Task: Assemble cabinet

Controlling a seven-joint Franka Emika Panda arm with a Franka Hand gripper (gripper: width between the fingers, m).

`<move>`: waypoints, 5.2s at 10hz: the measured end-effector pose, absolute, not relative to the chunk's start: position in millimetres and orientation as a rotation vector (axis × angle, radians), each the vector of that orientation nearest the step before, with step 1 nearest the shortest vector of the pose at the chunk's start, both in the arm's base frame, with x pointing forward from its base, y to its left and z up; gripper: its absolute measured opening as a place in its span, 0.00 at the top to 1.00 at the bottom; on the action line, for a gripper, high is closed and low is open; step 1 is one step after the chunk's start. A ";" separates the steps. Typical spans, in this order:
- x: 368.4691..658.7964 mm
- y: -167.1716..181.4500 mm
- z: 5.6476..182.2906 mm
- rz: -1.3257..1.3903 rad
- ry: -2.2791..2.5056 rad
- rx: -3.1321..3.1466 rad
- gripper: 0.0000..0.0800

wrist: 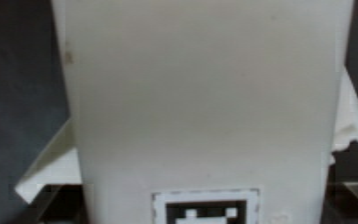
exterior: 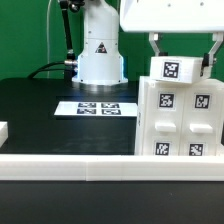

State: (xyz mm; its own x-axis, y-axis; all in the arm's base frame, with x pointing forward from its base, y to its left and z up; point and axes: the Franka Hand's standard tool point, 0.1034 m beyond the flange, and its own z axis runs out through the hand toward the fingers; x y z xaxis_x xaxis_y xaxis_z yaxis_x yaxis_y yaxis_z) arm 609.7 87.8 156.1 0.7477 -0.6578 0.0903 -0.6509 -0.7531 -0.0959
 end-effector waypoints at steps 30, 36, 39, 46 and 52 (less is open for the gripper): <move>623.0 103.8 181.4 -0.131 0.945 -2.765 0.00; 625.2 89.7 180.2 -0.264 -0.228 -3.024 0.00; 625.0 87.3 179.6 -0.277 -0.724 -2.998 0.00; 617.9 92.9 168.6 -0.242 -1.561 -2.760 0.00; 611.1 85.2 153.2 -0.192 -1.741 -2.670 0.04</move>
Offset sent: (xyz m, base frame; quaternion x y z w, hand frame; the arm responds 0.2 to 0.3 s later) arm -0.0064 -0.0010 -0.0131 0.0145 0.0072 0.3251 0.9455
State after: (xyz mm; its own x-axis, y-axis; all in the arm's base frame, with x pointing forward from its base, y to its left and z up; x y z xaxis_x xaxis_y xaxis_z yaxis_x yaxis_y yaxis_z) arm 611.1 85.2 153.2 0.3985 0.9143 0.0723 0.9081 -0.4044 0.1091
